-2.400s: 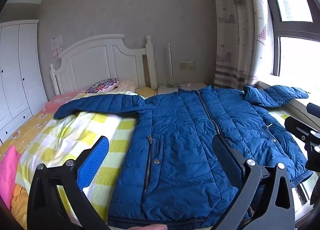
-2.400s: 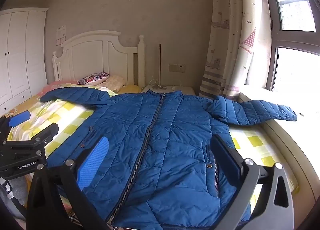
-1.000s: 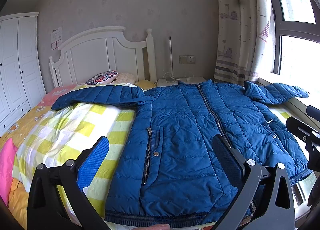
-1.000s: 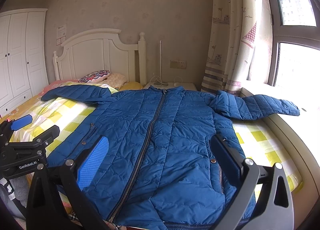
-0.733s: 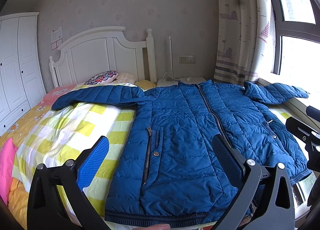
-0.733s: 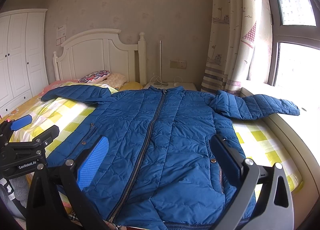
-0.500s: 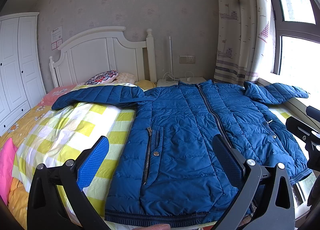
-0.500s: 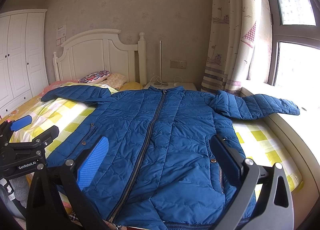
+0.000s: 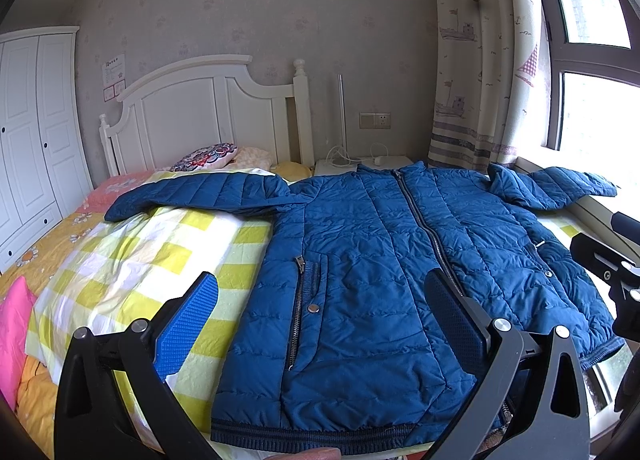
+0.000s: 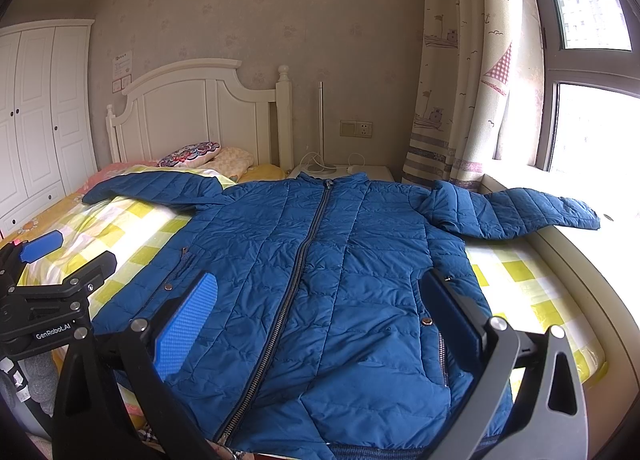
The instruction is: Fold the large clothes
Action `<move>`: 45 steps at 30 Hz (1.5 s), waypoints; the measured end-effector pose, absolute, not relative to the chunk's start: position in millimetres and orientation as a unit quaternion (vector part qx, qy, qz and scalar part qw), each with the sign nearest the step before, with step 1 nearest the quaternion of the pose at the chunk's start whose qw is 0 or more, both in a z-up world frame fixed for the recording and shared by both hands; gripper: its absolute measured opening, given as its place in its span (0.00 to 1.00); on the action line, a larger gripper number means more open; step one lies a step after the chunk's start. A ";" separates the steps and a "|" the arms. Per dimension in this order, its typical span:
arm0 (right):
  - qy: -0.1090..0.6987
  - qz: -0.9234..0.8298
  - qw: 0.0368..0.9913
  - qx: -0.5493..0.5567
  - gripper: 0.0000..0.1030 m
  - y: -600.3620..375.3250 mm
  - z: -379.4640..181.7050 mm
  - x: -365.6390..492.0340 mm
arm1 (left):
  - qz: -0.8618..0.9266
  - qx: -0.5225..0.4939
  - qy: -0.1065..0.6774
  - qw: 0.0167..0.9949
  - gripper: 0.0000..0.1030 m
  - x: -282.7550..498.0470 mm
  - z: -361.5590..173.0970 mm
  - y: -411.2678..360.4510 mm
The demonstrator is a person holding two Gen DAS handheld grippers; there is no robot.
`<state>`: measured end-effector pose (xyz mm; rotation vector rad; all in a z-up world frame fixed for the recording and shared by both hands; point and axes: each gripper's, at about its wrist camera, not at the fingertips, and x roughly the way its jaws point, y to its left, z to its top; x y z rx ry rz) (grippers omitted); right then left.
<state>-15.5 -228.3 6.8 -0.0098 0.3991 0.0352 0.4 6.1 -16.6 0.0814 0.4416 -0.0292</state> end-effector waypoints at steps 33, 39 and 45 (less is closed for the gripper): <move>0.309 -0.123 0.932 0.145 0.98 -426.1 -15.3 158.8 | -0.006 0.119 0.375 0.919 0.96 264.7 -75.9 -15.7; 0.342 -0.222 0.888 0.210 0.98 -543.4 -49.8 253.1 | -0.013 0.061 0.433 0.899 0.96 306.6 -112.9 12.4; 0.346 -0.278 0.861 0.248 0.86 -601.8 -81.6 299.1 | -0.048 -0.006 0.459 0.887 0.96 313.8 -124.2 35.3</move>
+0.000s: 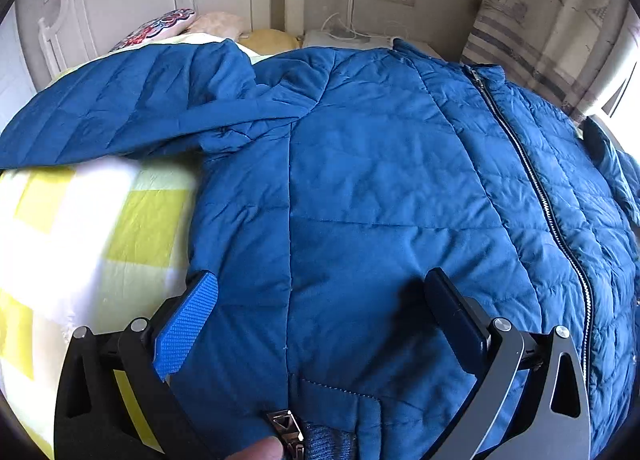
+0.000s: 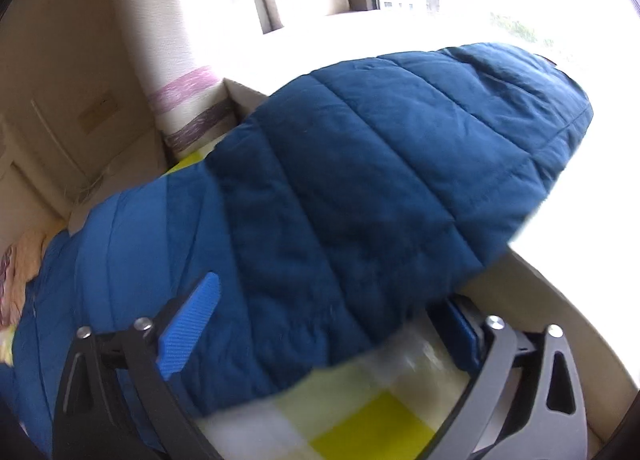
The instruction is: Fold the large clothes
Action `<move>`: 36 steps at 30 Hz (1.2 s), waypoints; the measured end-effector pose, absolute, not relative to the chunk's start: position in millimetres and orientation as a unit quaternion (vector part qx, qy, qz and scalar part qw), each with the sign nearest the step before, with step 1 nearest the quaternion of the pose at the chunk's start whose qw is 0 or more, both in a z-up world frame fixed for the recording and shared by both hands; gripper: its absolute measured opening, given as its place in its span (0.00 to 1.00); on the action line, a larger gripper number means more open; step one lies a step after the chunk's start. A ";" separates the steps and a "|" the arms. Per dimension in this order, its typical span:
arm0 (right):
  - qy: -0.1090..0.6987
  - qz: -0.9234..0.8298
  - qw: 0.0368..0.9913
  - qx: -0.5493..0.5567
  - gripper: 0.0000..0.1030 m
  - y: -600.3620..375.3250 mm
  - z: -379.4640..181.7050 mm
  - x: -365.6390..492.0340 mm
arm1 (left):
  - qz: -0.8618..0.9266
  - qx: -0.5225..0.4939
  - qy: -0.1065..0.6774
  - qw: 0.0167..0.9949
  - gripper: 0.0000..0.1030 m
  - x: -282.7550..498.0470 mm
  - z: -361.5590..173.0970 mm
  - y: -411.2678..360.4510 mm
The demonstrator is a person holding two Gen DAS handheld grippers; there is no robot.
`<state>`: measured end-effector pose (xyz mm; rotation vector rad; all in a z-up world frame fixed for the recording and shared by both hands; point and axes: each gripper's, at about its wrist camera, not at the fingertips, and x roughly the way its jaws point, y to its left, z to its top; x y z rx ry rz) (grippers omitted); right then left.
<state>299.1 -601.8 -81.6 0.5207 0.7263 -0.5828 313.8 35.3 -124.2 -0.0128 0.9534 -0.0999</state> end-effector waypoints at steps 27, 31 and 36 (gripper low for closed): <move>0.406 0.090 0.907 0.063 0.78 -359.4 -47.2 275.9 | -0.054 0.028 0.466 0.883 0.96 313.3 -125.0 31.0; 0.341 0.042 0.921 0.186 0.87 -441.6 -34.6 234.9 | -0.055 0.027 0.465 0.883 0.96 313.7 -125.0 31.4; 0.357 0.005 0.838 0.412 0.89 -533.6 -91.9 258.1 | -0.055 0.026 0.465 0.883 0.96 313.8 -124.8 31.5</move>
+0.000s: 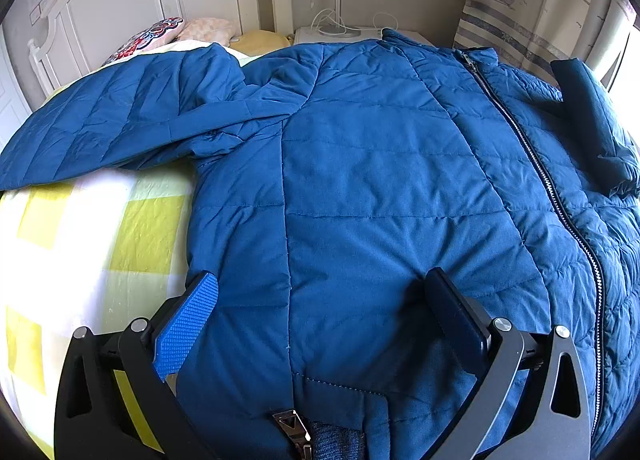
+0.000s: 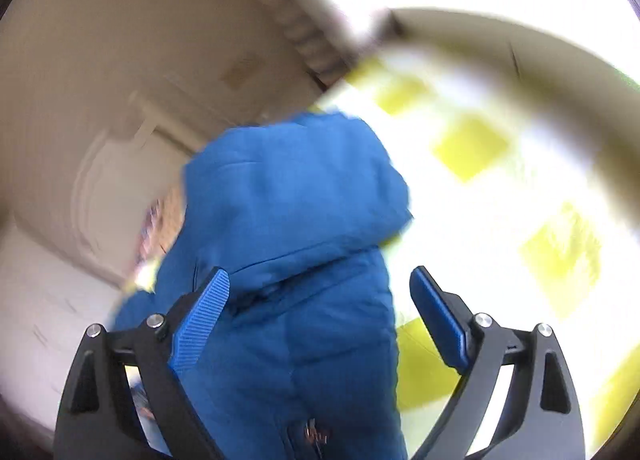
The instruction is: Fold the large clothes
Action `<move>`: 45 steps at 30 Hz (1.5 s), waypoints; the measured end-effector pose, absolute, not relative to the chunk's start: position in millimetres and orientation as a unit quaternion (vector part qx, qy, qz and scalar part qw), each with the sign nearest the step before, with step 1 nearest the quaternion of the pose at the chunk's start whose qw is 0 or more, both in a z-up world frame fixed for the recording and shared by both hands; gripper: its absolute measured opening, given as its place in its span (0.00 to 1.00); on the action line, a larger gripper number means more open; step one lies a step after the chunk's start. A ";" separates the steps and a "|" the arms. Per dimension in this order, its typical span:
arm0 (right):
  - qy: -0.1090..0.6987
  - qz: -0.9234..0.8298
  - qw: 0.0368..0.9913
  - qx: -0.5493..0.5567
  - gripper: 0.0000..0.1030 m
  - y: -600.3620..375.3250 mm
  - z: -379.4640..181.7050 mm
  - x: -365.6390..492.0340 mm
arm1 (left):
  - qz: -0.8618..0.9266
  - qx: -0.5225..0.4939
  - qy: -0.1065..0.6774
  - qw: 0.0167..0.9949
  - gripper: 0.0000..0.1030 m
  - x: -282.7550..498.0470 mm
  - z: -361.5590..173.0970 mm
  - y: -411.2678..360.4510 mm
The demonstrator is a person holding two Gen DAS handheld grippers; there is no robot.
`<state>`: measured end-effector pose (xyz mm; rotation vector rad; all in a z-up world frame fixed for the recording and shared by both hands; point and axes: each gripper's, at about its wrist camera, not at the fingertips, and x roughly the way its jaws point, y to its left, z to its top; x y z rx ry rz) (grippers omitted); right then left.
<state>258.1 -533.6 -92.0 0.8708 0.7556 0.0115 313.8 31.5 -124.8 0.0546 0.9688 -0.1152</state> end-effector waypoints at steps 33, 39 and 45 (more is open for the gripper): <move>0.368 -0.046 0.909 0.189 0.65 -443.0 -92.5 301.5 | -0.101 -0.107 0.443 0.884 0.96 305.4 -110.6 61.7; 0.352 -0.033 0.911 0.211 0.66 -453.9 -103.9 285.1 | -0.113 -0.159 0.444 0.875 0.87 330.1 -88.8 66.1; 0.339 -0.017 0.909 0.242 0.66 -441.4 -98.6 298.7 | -0.104 -0.115 0.482 0.863 0.41 371.6 -110.4 34.2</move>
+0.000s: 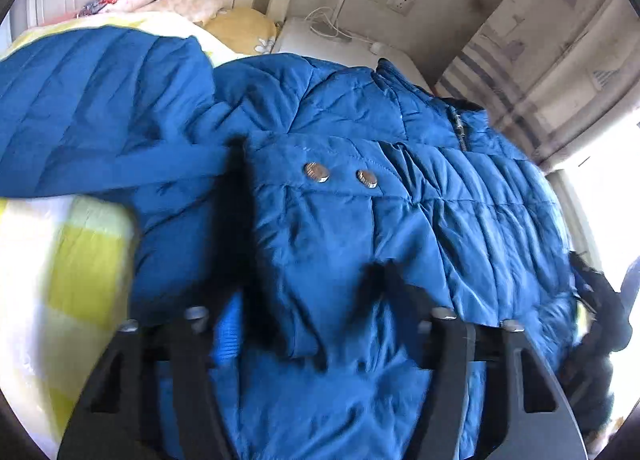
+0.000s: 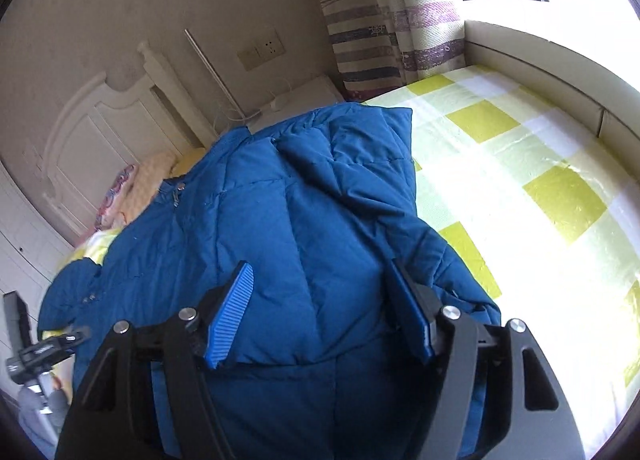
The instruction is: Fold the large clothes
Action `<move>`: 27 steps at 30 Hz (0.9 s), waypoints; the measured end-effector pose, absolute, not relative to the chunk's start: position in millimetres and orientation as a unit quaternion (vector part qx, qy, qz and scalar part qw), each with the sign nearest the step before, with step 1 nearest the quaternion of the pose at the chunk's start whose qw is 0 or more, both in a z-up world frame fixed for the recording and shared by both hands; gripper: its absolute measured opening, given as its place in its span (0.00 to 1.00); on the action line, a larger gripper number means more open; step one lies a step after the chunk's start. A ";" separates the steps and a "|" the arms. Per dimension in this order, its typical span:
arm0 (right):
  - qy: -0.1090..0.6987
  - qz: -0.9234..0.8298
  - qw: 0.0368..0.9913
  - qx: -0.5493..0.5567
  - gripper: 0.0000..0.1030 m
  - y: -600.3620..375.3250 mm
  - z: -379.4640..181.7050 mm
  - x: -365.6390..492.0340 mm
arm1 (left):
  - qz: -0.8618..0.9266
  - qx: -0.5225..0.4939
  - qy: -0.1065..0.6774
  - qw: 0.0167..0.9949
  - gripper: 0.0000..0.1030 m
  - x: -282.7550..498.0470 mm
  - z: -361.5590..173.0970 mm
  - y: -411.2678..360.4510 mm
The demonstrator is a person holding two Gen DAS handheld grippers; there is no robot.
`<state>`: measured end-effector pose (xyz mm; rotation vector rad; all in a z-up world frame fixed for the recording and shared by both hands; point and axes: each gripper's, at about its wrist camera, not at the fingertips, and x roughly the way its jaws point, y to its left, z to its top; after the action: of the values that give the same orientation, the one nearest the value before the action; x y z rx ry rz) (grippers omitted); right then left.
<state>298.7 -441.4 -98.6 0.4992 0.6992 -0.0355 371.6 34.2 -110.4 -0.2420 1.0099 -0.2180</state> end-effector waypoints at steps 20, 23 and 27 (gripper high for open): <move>0.333 -0.014 0.911 0.245 0.66 -441.7 -97.1 303.6 | 0.001 -0.073 0.446 0.892 0.27 357.9 -77.1 62.4; 0.333 -0.015 0.911 0.244 0.66 -441.6 -97.0 304.3 | 0.021 -0.054 0.364 0.930 0.28 337.0 -44.4 52.2; 0.335 -0.017 0.911 0.240 0.66 -441.8 -96.0 303.2 | -0.033 0.056 0.331 0.941 0.55 333.8 -36.9 0.1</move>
<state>303.2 -441.8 -96.0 0.4950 0.6899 -0.0345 333.8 0.1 -36.9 0.1143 0.6753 -0.0669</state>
